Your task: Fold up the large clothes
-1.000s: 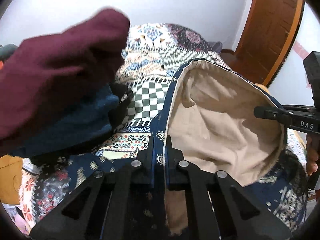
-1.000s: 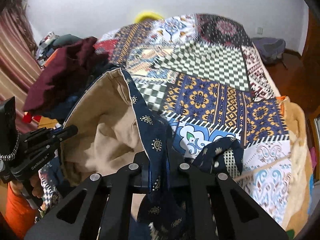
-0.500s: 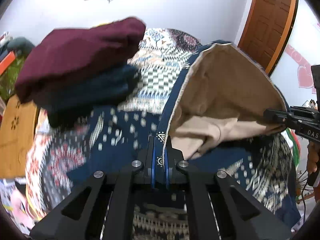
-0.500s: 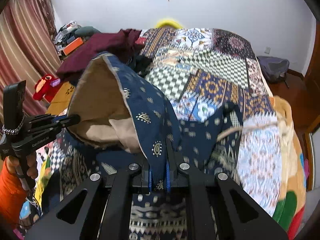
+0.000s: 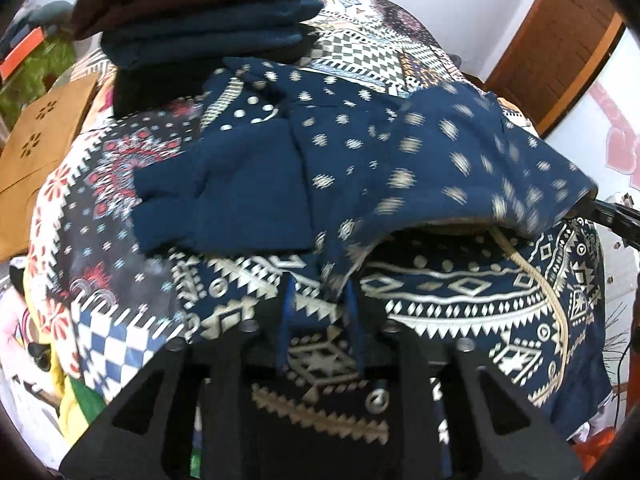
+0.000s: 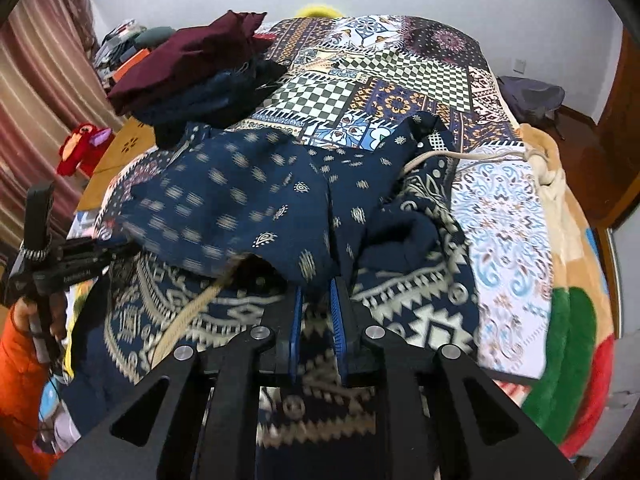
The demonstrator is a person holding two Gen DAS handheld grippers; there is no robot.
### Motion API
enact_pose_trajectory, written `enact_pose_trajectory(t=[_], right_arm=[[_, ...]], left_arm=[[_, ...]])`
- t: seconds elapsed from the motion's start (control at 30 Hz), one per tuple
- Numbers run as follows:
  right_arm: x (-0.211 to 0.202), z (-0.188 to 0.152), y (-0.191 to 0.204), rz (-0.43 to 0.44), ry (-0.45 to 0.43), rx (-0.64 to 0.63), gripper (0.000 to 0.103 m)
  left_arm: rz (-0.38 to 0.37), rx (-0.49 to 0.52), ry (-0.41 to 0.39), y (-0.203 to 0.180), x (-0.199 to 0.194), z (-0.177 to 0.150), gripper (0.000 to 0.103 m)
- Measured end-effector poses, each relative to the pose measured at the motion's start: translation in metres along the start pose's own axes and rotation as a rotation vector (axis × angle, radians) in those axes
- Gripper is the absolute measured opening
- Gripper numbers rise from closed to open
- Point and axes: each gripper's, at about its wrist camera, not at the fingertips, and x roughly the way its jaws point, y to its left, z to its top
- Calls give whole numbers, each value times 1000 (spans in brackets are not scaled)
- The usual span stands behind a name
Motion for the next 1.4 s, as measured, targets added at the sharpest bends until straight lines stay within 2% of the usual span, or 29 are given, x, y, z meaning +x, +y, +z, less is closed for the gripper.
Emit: enact_pose_trajectory(t=[0.17,0.27,0.4,0.5,0.6,0.7,0.83,0.9,1.03,1.1,1.17,1.27,1.4], right_arm=[[-26,6,-1,-41,-64,-31,13],[-35,16,-1,-37,-103,-18,18],[-34,38,8,-30,-151,-11,29],[-22,49,17,-17,-159,-16,30],[0,52,23,5,-114,-12,30],[26,43,23,-5,-38,-17,30],[54,19,14,-11,74,3,30],[51,10,9,13,71,7,30],[30,9,-4,43,63,62,32],[16,9,-12,34,29,107,40],[3,10,-19,7,-9,125,40],[-17,13,-30,-57,-58,126,40],[-30,20,-47,-94,-99,170,40]], left_arm=[[104,41,-78,1,-34,2,31],[138,51,-142,-1,-55,14,39],[140,68,-210,-10,-66,40,48],[118,85,-237,-22,-64,58,55],[121,99,-226,-34,-45,69,61],[131,110,-161,-43,-14,68,61],[144,111,-45,-39,27,47,62],[114,99,2,-32,37,34,65],[89,33,-26,-16,25,19,79],[55,-23,-35,-6,15,15,80],[24,-60,-41,3,5,11,80],[55,-91,-86,14,-13,12,80],[98,-181,-173,35,-41,23,80]])
